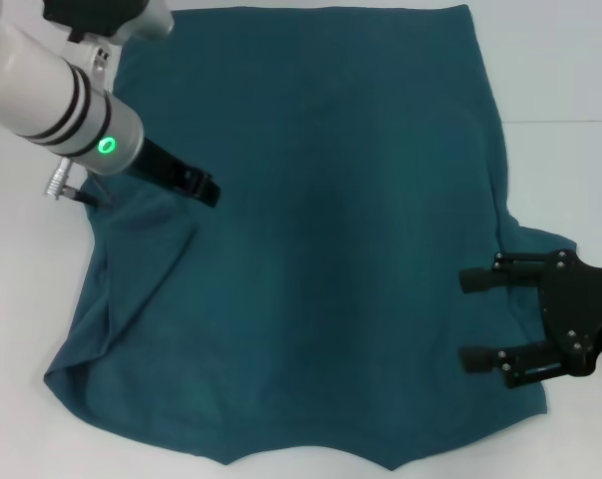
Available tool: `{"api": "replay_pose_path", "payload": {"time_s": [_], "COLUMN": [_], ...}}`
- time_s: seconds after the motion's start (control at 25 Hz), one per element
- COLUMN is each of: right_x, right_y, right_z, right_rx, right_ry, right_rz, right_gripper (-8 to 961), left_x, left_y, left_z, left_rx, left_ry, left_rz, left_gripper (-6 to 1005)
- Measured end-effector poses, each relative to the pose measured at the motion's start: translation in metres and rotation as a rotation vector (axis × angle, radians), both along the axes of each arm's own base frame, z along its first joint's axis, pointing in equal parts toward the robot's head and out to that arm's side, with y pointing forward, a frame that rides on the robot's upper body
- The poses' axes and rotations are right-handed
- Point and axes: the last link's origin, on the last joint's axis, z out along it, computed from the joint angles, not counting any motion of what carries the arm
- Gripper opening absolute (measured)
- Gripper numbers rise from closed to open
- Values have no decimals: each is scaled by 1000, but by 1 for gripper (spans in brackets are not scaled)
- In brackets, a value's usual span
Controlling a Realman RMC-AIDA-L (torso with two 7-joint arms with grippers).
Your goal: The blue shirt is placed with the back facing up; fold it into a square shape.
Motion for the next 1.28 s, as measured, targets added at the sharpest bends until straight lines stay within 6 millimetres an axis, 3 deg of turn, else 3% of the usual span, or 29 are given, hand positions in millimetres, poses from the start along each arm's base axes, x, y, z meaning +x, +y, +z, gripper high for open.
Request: {"api": "replay_pose_path", "payload": {"time_s": [0.28, 0.36, 0.56, 0.84, 1.28], "right_x": [2, 2, 0, 0, 2], "right_y": [0, 0, 3, 2, 0], "right_z": [0, 0, -1, -4, -5], "right_rx": [4, 6, 7, -5, -6], "right_ry": [9, 9, 9, 13, 14], "right_rz": [-13, -14, -9, -10, -16], "right_gripper": [942, 942, 942, 942, 942], "left_x": [-47, -61, -78, -84, -81], "left_y": [0, -4, -10, -14, -13], "left_z": [40, 40, 27, 10, -8], "left_rx": [135, 128, 90, 45, 1], "left_ry": [56, 75, 113, 141, 179], "left_rz": [57, 68, 41, -6, -59], "left_gripper": [414, 654, 854, 794, 785]}}
